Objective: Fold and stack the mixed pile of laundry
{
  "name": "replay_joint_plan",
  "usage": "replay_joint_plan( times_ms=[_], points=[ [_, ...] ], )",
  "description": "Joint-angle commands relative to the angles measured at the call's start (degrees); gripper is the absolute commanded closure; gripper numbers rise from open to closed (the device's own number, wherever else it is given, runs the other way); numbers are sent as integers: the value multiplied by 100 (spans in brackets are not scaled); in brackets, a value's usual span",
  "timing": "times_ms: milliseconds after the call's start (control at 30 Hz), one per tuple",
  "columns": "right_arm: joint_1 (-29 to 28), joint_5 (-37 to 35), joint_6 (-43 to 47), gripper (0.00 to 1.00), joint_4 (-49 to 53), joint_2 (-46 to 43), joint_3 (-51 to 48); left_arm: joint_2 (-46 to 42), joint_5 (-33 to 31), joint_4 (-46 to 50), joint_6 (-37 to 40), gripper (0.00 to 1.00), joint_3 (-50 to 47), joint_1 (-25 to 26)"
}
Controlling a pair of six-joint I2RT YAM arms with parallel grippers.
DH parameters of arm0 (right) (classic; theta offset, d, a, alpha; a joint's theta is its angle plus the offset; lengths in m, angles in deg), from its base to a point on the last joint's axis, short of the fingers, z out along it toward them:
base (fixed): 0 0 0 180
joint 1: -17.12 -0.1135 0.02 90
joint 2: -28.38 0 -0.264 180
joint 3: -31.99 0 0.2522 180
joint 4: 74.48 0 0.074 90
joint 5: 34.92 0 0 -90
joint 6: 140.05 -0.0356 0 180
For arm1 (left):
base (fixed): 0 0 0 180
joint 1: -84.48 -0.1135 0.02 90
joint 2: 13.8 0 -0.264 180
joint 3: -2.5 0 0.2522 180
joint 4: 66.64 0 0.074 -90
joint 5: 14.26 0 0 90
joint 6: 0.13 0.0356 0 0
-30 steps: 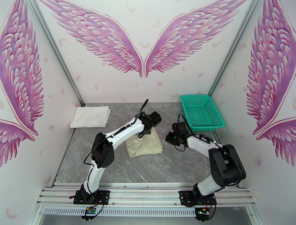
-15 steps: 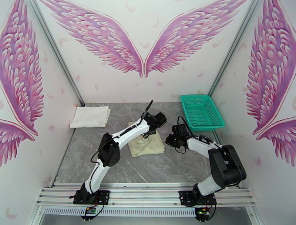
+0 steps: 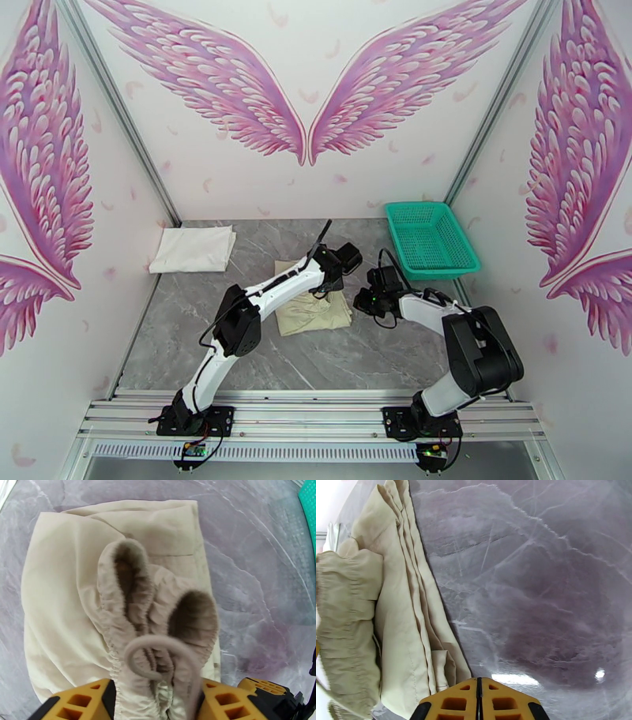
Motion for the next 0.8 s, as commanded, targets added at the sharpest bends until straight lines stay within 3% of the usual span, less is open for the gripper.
replay_joint_plan(
  times_ms=[0,100,333,567,767],
  points=[
    [59,-273,199,88,245,-266,-7,-17,193,-265,-86,44,204,26],
    [67,-326,247,87,348,-385,19,-143,264,-419,-122,45,182,36],
    [42,462,592,70,493,-893,137,-1014,-56,-448,221,41,-378,-97],
    [-657,715,568,71,672,-749,896,-2427,366,-1195,848,39,-2692,-804],
    [-1164,643,606,73,792,249,1792,-3391,1030,-2400,924,27,-5025,-1756]
  ],
)
